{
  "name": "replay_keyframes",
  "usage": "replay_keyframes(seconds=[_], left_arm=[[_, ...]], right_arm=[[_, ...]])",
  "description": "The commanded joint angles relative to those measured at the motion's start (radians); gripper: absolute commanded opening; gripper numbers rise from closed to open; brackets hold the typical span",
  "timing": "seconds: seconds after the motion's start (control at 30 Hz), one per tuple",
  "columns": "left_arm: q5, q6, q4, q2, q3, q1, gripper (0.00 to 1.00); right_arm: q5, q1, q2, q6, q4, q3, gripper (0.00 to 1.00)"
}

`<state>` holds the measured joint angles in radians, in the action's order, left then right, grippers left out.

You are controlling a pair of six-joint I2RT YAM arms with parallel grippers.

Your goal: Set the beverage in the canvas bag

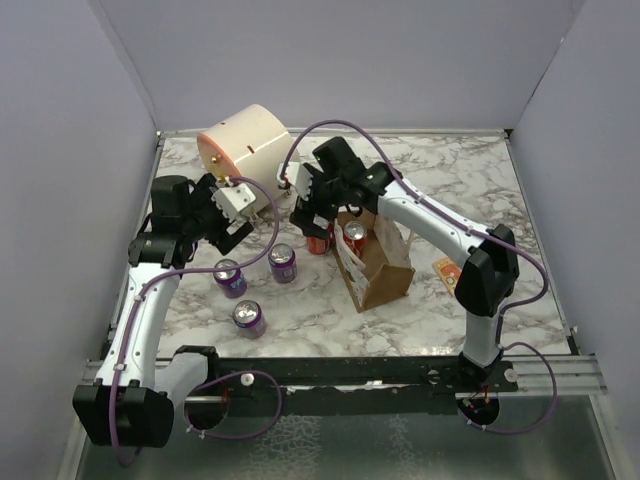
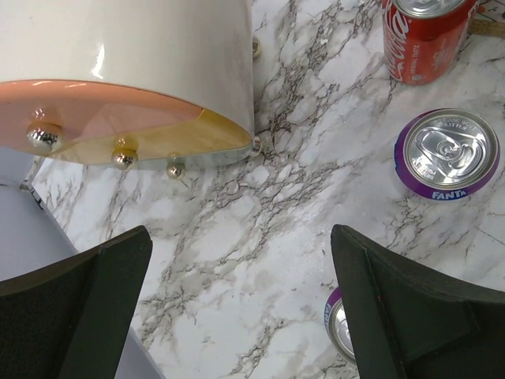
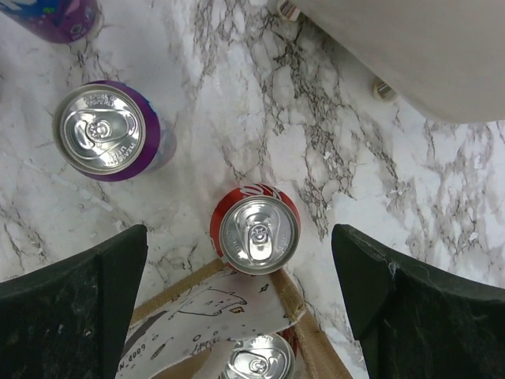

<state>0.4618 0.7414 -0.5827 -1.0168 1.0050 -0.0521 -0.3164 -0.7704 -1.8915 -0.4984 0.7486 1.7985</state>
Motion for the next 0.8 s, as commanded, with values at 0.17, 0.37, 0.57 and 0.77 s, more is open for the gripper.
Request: replay_keyframes(seconds=[0.17,0.37,0.57,0.77], left_arm=[[0.052,-0.063,0.032,0.027,0.0,0.033,0.99],[0.065,-0.06,0.033,0.032,-0.004,0.036,0.99],[0.08,-0.053,0.038,0.041,-0.024,0.037,0.99],[0.096,-0.06,0.04,0.036,-0.02,0.037,0.99]], right_arm=[[0.109,-0.026,-0.118,-0.085,0.089,0.087,1.0],[0.153,-0.025,-0.153,-0.101,0.081,0.073,1.0],[0.159,-0.024,-0.192,-0.122,0.1,0.077,0.99],[0.16,-0.024,-0.224,-0.132,0.138,0.074,0.89]])
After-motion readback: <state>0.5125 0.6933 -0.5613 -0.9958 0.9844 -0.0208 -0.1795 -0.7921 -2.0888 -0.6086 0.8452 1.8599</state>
